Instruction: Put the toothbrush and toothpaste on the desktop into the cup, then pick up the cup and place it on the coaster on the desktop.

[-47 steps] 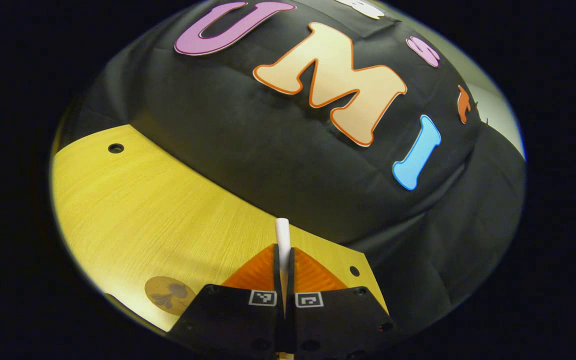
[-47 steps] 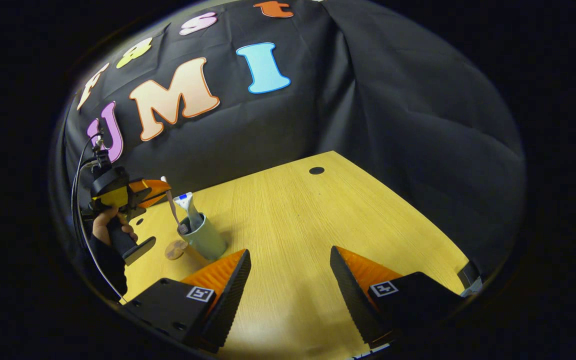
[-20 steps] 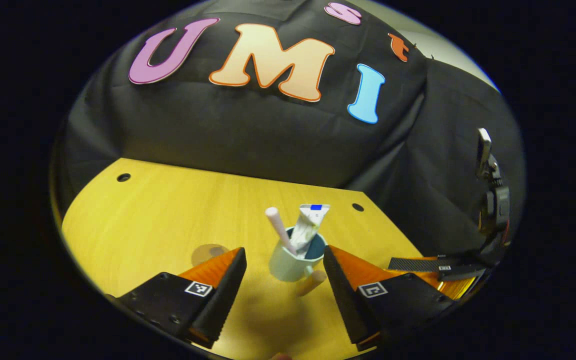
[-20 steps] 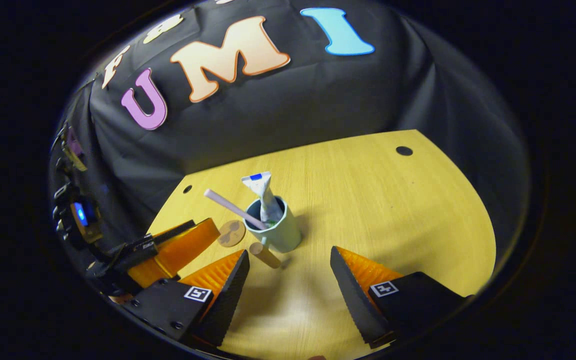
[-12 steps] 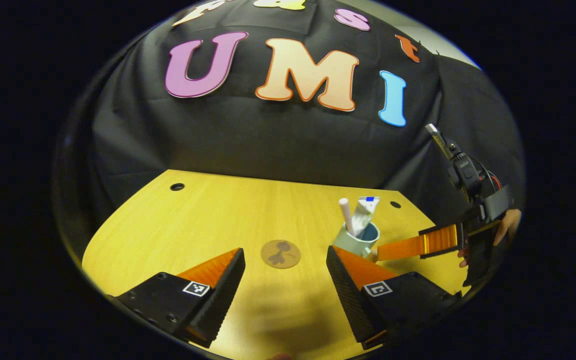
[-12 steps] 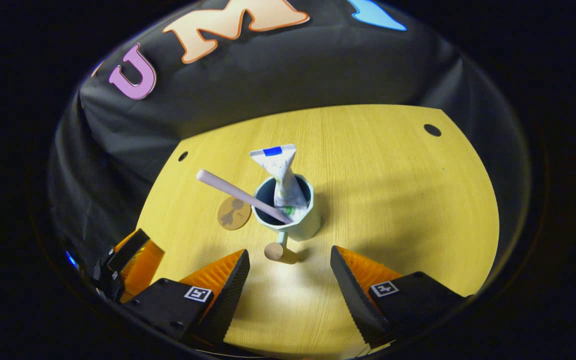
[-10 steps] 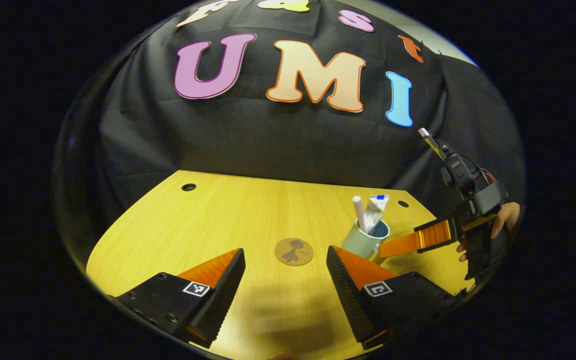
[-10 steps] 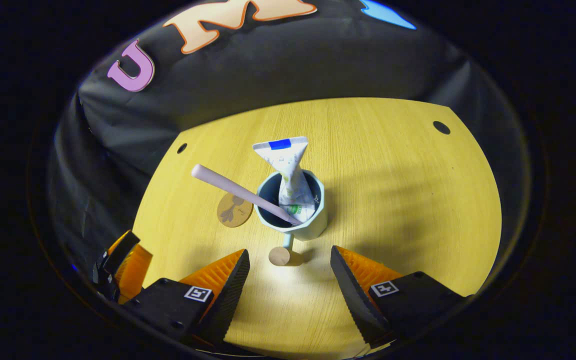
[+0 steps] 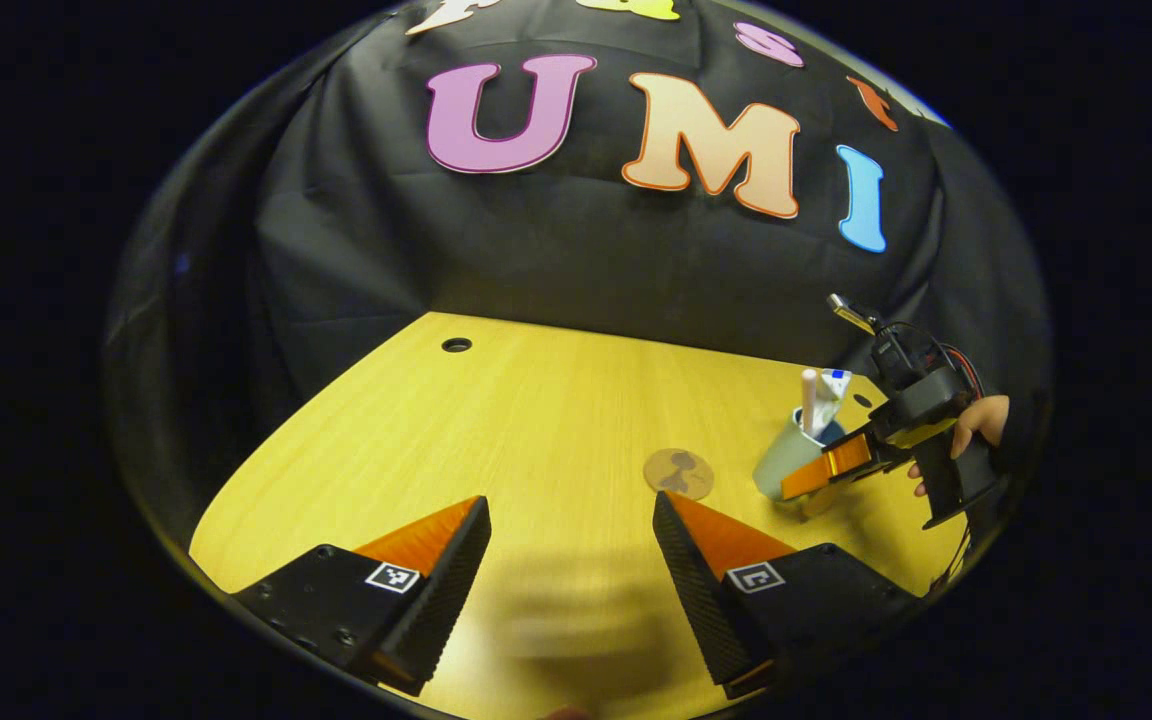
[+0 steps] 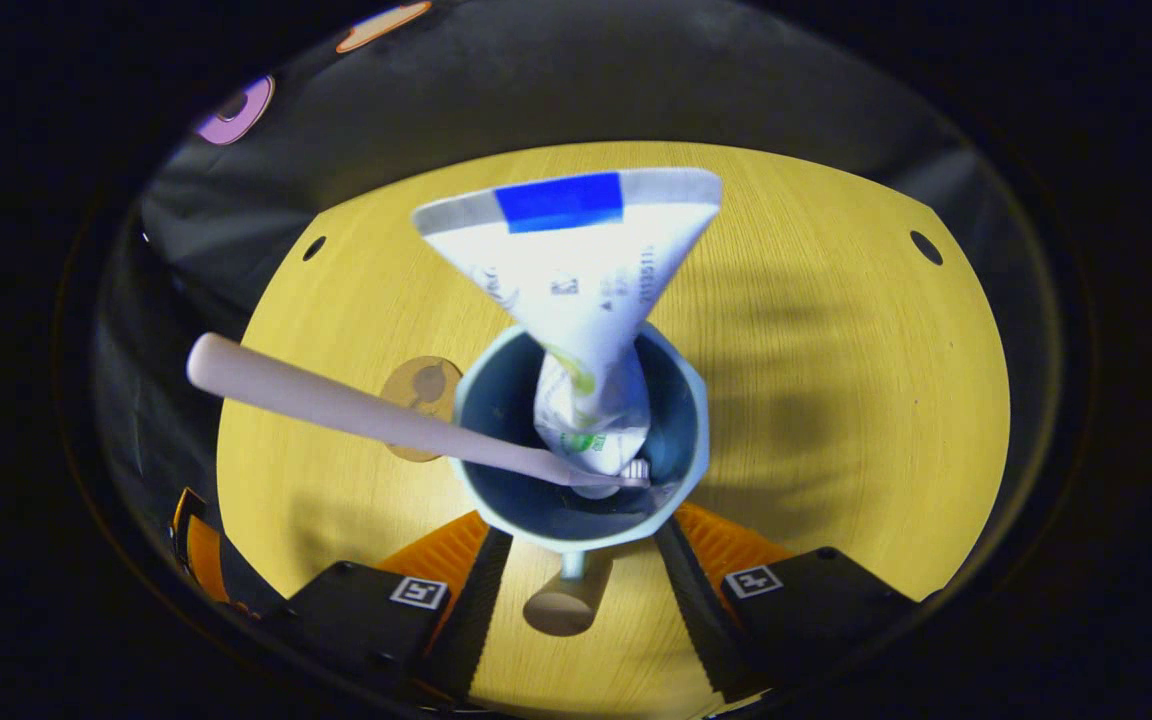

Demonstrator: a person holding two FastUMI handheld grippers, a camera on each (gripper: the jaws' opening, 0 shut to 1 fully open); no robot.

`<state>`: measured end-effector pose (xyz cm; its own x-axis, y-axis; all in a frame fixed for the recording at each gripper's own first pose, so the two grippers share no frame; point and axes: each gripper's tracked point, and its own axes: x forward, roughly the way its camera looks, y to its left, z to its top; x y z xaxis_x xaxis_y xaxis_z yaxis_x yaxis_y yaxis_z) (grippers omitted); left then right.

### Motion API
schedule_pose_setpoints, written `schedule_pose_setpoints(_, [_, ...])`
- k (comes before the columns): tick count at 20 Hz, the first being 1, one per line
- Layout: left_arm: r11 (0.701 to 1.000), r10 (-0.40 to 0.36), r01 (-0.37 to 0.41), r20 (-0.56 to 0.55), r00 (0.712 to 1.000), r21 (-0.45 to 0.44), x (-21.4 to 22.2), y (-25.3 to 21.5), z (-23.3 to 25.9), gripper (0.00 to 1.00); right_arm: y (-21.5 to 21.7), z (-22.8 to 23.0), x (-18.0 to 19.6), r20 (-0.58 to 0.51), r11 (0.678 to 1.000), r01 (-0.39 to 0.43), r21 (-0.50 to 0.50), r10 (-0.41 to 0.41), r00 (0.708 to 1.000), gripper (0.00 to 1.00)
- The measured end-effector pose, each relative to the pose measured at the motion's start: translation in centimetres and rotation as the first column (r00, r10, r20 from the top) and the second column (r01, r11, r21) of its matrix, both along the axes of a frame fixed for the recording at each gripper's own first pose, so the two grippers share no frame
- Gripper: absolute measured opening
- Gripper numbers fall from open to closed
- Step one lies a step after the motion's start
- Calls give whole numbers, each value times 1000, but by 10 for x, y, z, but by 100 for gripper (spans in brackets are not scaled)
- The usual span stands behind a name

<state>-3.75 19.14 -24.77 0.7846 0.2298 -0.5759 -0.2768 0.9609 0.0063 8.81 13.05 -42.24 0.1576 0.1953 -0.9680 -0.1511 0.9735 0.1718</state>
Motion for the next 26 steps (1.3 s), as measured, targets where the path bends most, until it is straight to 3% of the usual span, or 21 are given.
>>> schedule_pose_setpoints(1, [1000,0,0,1,1000,6,0,4,0,95,-2,-3,0,-10,1000,2,-8,-2,1000,80])
schedule_pose_setpoints(5, [1000,-8,8,-5,1000,5,4,11,-1,95,1,-6,-7,-50,999,-42,-3,42,998,57])
schedule_pose_setpoints(6, [1000,-13,13,-11,1000,2,6,12,-4,95,2,-9,-8,-51,998,-63,-6,63,997,40])
schedule_pose_setpoints(7, [1000,-16,16,-15,1000,0,8,14,-7,95,1,-10,-7,-43,997,-73,-15,72,996,36])
schedule_pose_setpoints(14, [999,-46,46,-24,999,-7,12,22,-12,95,33,8,6,46,997,-61,50,59,997,33])
schedule_pose_setpoints(17, [999,-48,47,-30,998,-24,15,27,-16,95,53,17,20,106,993,-107,47,101,989,33])
schedule_pose_setpoints(18, [999,-46,45,-34,998,-31,16,29,-18,95,52,17,19,88,993,-120,22,117,989,25])
schedule_pose_setpoints(23, [998,-27,25,-25,999,-58,14,38,-18,95,52,12,12,-15,987,-156,-50,155,988,22])
schedule_pose_setpoints(26, [997,-10,7,-31,999,-73,9,43,-23,95,56,7,13,-93,990,-132,-44,128,987,35])
